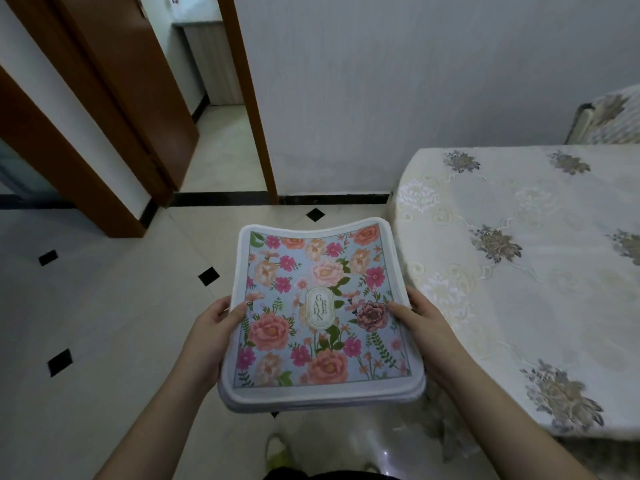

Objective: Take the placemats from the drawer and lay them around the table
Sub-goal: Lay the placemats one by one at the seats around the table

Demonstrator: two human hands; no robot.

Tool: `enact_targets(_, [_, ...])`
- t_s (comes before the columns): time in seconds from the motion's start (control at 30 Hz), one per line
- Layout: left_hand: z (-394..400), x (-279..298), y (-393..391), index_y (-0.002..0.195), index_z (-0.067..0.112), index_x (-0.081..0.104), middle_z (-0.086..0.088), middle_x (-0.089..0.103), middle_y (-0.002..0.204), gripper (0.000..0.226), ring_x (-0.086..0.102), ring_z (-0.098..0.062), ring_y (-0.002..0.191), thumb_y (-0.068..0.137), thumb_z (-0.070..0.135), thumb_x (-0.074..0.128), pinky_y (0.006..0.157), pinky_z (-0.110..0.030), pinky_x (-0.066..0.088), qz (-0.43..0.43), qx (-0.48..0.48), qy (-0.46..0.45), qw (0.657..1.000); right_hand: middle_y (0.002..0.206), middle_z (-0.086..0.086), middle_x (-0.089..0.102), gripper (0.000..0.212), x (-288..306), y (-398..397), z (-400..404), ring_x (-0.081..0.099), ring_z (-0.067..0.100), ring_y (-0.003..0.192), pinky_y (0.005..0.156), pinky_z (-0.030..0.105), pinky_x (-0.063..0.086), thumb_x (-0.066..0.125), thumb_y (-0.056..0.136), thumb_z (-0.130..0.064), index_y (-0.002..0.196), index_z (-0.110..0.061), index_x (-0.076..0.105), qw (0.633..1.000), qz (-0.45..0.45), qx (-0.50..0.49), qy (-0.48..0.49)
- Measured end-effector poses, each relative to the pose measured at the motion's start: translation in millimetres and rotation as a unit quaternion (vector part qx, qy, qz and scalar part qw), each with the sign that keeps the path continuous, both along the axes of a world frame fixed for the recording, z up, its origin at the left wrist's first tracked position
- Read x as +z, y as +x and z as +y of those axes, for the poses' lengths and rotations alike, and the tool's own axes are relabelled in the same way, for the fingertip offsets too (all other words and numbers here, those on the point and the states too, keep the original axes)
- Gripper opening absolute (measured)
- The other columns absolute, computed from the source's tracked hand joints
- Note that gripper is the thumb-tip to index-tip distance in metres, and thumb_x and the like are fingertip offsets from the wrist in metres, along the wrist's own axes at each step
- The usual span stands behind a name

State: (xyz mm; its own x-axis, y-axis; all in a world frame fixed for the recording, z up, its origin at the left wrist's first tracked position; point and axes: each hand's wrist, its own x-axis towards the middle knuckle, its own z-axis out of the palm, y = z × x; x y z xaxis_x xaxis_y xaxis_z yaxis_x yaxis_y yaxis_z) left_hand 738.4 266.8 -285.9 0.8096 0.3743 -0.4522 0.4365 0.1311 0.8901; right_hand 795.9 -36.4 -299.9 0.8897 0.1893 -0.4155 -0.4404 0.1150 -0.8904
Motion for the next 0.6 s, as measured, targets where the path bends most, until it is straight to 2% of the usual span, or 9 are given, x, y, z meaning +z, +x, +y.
enact_targets(0.07, [15, -3, 20, 0.112, 0.012, 0.063, -0.015, 0.076, 0.091, 0.016, 0.074, -0.037, 0.079, 0.100, 0.022, 0.057, 0.062, -0.044, 0.062, -0.003, -0.007, 0.001, 1.000, 0.103, 0.013, 0.075, 0.035, -1, 15, 13, 0.073, 0.036, 0.089, 0.075, 0.048, 0.060, 0.059, 0.097, -0.016, 0.131, -0.016, 0.053, 1.000, -0.002, -0.009, -0.011])
enact_targets(0.17, [41, -9, 54, 0.115, 0.011, 0.064, -0.015, 0.076, 0.093, 0.020, 0.074, -0.037, 0.081, 0.099, 0.022, 0.058, 0.072, -0.050, 0.061, -0.012, -0.027, 0.002, 1.000, 0.102, 0.012, 0.075, 0.034, 0, 40, 38, 0.074, 0.034, 0.087, 0.071, 0.045, 0.061, 0.059, 0.096, -0.017, 0.129, -0.017, 0.054, 0.999, -0.005, -0.032, -0.027])
enact_targets(0.33, [90, -6, 115, 0.114, 0.015, 0.064, -0.013, 0.077, 0.093, 0.017, 0.075, -0.035, 0.080, 0.100, 0.020, 0.057, 0.069, -0.046, 0.061, -0.046, -0.072, -0.003, 0.996, 0.104, 0.015, 0.074, 0.035, 6, 75, 86, 0.073, 0.038, 0.090, 0.079, 0.055, 0.058, 0.059, 0.096, -0.017, 0.130, -0.018, 0.053, 0.997, -0.012, -0.075, -0.023])
enact_targets(0.43, [115, 3, 151, 0.116, 0.015, 0.063, -0.013, 0.076, 0.094, 0.019, 0.075, -0.035, 0.080, 0.099, 0.020, 0.058, 0.068, -0.045, 0.062, -0.050, -0.097, -0.010, 0.994, 0.103, 0.012, 0.075, 0.032, 16, 92, 109, 0.073, 0.036, 0.088, 0.072, 0.048, 0.061, 0.059, 0.096, -0.018, 0.128, -0.020, 0.054, 0.994, -0.022, -0.104, -0.026])
enact_targets(0.53, [133, 8, 184, 0.119, 0.015, 0.062, -0.012, 0.077, 0.094, 0.021, 0.075, -0.033, 0.081, 0.099, 0.021, 0.059, 0.065, -0.042, 0.062, -0.055, -0.127, -0.008, 0.990, 0.105, 0.009, 0.074, 0.035, 20, 105, 125, 0.074, 0.033, 0.089, 0.072, 0.047, 0.061, 0.060, 0.095, -0.019, 0.129, -0.021, 0.054, 0.990, -0.030, -0.132, -0.032])
enact_targets(0.6, [137, 8, 203, 0.122, 0.013, 0.061, -0.012, 0.077, 0.095, 0.026, 0.075, -0.033, 0.082, 0.098, 0.022, 0.060, 0.071, -0.046, 0.062, -0.057, -0.150, -0.009, 0.987, 0.105, 0.007, 0.074, 0.037, 20, 110, 130, 0.074, 0.031, 0.088, 0.070, 0.045, 0.061, 0.061, 0.095, -0.019, 0.131, -0.020, 0.053, 0.986, -0.031, -0.156, -0.044])
